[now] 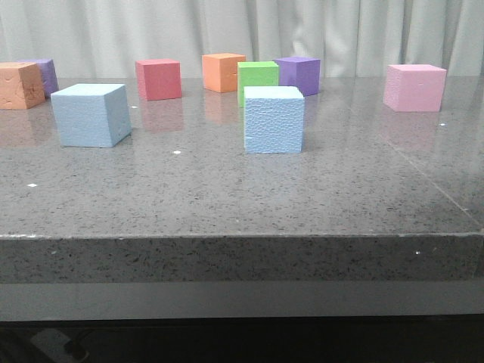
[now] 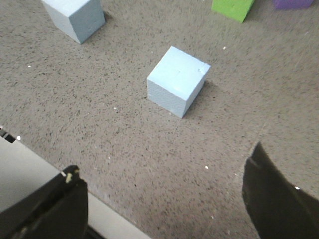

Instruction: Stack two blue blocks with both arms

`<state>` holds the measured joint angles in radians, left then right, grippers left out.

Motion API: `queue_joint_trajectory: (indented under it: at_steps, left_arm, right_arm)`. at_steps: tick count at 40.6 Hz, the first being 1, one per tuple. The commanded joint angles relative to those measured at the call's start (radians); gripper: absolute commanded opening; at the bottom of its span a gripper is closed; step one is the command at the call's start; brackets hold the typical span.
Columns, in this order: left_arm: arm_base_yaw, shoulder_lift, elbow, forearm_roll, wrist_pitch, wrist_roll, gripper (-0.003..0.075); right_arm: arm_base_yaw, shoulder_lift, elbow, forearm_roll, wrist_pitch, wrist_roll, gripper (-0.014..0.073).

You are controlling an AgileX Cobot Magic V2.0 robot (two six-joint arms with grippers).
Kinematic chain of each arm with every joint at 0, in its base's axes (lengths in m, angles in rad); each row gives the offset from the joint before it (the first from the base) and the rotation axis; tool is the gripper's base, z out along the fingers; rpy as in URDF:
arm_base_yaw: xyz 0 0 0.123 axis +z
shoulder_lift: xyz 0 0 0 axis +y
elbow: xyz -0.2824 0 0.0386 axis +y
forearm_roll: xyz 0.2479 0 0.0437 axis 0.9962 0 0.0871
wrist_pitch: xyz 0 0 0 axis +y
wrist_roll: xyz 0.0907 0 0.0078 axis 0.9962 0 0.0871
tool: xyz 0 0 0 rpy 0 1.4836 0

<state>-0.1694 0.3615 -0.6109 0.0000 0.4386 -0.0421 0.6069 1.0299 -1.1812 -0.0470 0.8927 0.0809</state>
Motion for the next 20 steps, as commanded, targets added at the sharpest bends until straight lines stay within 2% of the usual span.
queue_joint_trajectory:
  at_steps: [1,10,20]
  left_arm:
    - [-0.007,0.015,-0.035,-0.013,-0.089,-0.01,0.0597]
    - [-0.007,0.015,-0.035,-0.013,-0.069,-0.01,0.0597]
    - [-0.007,0.064,-0.065,-0.013,0.048,0.008,0.0597]
  right_arm:
    - [-0.008,-0.146,0.075,-0.008,-0.117,-0.03,0.0636]
    - [-0.008,-0.365,0.247,-0.037,-0.141,-0.03,0.0636]
    - [-0.008,-0.401,0.28,-0.052,-0.132,-0.03,0.0636]
